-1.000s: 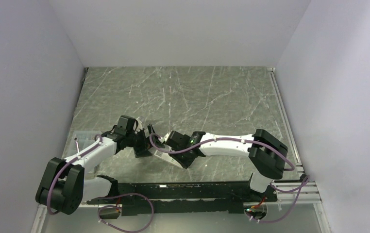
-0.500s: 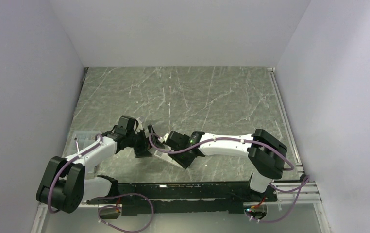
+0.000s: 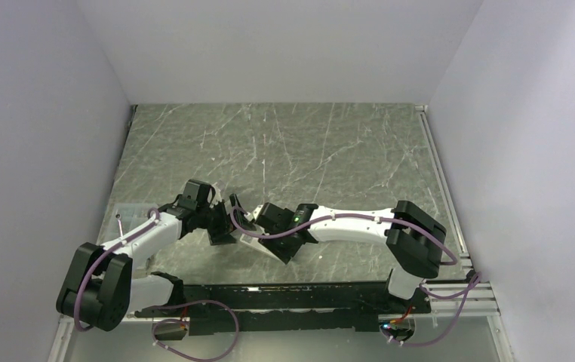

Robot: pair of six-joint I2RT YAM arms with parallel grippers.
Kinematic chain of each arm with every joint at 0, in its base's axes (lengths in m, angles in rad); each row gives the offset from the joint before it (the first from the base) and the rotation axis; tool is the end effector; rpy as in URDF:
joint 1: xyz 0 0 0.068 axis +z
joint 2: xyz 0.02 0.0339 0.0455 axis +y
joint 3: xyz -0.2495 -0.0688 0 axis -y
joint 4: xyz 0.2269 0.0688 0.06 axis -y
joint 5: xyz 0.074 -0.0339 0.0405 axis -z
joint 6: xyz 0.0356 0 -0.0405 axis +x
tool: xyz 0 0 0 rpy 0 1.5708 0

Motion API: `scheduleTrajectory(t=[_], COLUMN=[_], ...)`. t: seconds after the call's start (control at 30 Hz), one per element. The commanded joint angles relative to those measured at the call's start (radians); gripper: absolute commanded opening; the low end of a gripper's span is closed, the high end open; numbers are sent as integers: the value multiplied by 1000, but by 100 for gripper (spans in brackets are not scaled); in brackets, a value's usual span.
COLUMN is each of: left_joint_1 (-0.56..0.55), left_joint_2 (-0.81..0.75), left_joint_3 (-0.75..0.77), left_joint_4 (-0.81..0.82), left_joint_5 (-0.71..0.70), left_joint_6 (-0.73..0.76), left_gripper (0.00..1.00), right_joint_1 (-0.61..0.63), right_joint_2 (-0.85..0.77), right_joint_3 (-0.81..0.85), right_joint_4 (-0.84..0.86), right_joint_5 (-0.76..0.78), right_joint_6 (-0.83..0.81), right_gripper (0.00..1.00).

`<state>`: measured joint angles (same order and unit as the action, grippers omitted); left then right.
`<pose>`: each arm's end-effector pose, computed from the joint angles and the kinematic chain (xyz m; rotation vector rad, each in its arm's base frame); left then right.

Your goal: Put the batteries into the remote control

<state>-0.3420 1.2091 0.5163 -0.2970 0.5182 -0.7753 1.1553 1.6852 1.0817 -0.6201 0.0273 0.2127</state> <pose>0.1846 -0.0844 0.1604 -0.3756 2.7130 -1.0463 0.1247 0.2802 0.1790 -1.2842 2.5350 0.2848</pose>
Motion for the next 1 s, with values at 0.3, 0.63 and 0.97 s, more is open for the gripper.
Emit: scheduleTrajectory(t=[0.3, 0.63, 0.97], left_joint_1=[-5, -5, -5], left_joint_2=[-8, -13, -22], left_joint_3=[18, 14, 12], left_joint_4=[11, 3, -6], left_joint_5=[3, -1, -3], left_joint_6=[20, 26, 26], left_gripper=[98, 98, 98], right_joint_1=[5, 4, 4], right_joint_2=[-128, -85, -1], right_joint_3=[26, 12, 38], right_joint_4=[25, 113, 111], right_joint_5=[86, 67, 100], right_joint_6=[132, 241, 261], right_gripper=[48, 15, 0])
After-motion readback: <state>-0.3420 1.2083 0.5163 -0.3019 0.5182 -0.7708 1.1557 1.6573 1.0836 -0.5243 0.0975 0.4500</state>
